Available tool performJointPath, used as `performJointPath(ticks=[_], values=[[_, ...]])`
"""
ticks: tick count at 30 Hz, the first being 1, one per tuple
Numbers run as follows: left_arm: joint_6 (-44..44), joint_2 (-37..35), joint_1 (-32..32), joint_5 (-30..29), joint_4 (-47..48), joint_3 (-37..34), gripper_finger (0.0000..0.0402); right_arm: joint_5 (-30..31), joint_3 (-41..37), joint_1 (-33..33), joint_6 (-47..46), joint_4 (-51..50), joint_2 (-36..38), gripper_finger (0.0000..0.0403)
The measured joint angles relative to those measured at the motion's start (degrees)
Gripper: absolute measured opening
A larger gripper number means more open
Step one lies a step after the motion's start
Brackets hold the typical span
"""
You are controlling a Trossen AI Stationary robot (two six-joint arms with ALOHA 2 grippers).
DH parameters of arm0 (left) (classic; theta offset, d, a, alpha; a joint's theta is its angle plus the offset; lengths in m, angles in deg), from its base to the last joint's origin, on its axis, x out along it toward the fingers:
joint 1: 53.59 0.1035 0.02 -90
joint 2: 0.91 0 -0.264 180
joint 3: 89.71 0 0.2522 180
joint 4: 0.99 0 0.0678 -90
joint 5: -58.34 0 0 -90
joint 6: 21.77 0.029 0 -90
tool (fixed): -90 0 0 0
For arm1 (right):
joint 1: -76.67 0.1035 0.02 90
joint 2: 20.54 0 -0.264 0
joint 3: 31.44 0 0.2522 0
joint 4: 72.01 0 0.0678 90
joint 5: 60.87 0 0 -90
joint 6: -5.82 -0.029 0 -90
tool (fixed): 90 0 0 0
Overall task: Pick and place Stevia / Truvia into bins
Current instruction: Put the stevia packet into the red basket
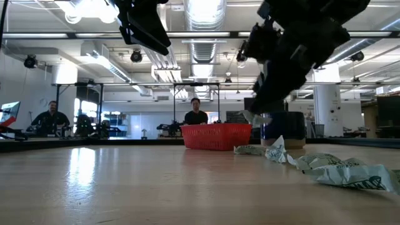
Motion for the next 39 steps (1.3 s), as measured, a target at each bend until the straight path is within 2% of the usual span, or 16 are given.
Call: performJointPath(ticks=[4,12,14,23,29,39], values=[[0.0,0.0,0.0,-0.05,0.0,0.0,0.0154,6.85,2.3,0.0,3.51,-0.03,0.7,0.0008],[0.0,0.0,0.0,-0.17,-0.35,-0.02,0.0154,27.18,7.77,-2.48,12.73,-0.08,0.56,0.0008],[0.0,0.0,0.0,-0.2,-0.41,-0.02,0.0154,29.62,8.68,-4.13,14.23,-0.38,-0.02,0.0008],[-0.07,0.0,0.0,-0.24,-1.04,-0.02,0.0154,30.27,9.42,-11.23,13.36,-0.93,-2.42,0.0009],[-0.02,0.0,0.0,-0.26,-1.04,-0.02,0.0154,27.04,9.35,-13.31,13.38,-1.63,-2.46,0.0013],[0.0,0.0,0.0,-0.5,-1.0,-0.02,0.0154,26.59,9.32,-13.87,12.13,-1.63,-2.39,0.007]])
